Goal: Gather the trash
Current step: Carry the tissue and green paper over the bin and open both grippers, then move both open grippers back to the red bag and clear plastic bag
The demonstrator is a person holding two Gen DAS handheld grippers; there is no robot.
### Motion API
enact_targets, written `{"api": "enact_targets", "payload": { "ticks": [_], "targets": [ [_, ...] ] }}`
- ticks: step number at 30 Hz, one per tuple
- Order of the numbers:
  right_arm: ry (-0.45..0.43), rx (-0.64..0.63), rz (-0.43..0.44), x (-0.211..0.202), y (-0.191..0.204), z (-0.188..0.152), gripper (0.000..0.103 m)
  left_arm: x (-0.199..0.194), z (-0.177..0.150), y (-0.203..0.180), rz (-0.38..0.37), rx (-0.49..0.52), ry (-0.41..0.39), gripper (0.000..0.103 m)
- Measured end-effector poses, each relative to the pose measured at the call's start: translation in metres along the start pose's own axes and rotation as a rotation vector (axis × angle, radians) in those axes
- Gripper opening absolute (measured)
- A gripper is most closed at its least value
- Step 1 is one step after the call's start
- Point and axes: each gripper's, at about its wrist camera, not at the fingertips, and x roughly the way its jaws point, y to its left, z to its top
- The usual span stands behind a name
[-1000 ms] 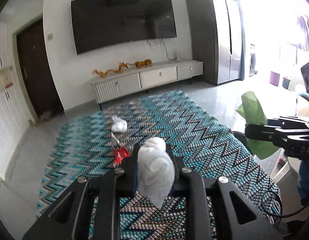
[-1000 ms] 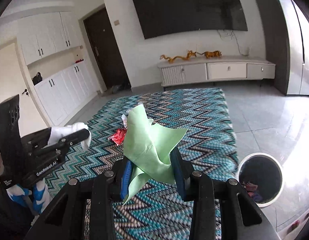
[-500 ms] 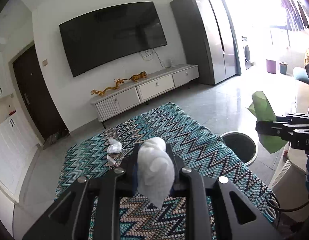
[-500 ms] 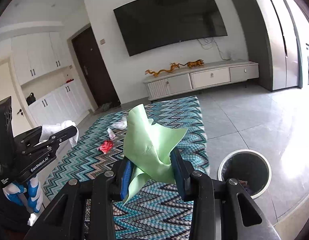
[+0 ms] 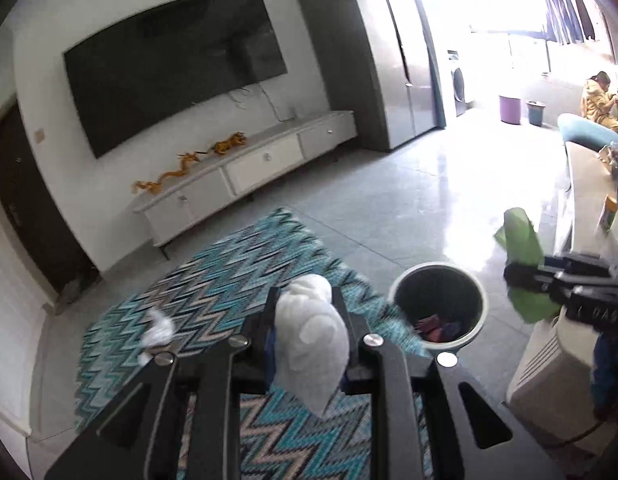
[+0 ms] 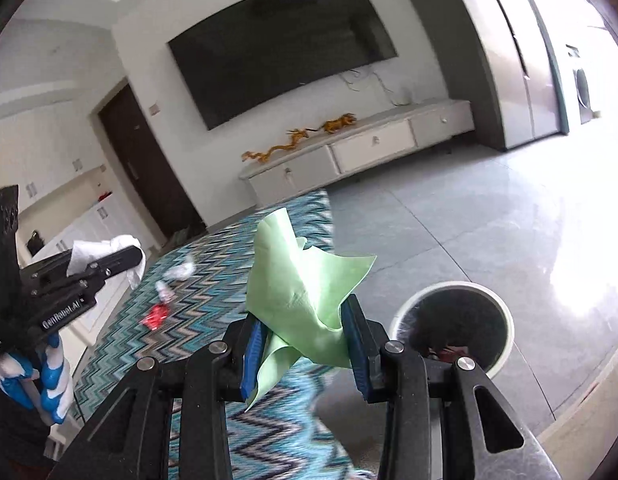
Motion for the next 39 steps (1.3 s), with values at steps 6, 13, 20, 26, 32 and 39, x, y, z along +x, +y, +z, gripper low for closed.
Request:
{"api": "enact_targets", "payload": {
  "ticks": [6, 13, 20, 26, 32, 39],
  "targets": [
    [0.021, 0.065, -0.077, 0.026, -0.044, 0.017, 0.035, 0.069, 0.040, -0.029, -0.105, -0.006, 0.056, 0.021],
    [0.070, 0.118, -0.168, 0.067, -0.095, 0.031, 0.038, 0.154, 0.064, -0.071, -0.237, -0.047, 0.147, 0.024],
    [0.160, 0.171, -0.250, 0.116, -0.144, 0.021, 0.048, 0.220, 0.069, -0.109, -0.356, -0.078, 0.222, 0.024],
    [0.219, 0.203, -0.331, 0.145, -0.172, 0.008, 0.059, 0.254, 0.066, -0.125, -0.440, -0.112, 0.270, 0.048],
    [0.224, 0.242, -0.360, 0.136, -0.178, -0.001, 0.062, 0.257, 0.066, -0.125, -0.465, -0.146, 0.279, 0.051],
    [0.164, 0.252, -0.332, 0.108, -0.157, 0.004, 0.062, 0.217, 0.071, -0.110, -0.429, -0.151, 0.210, 0.051]
  ]
}}
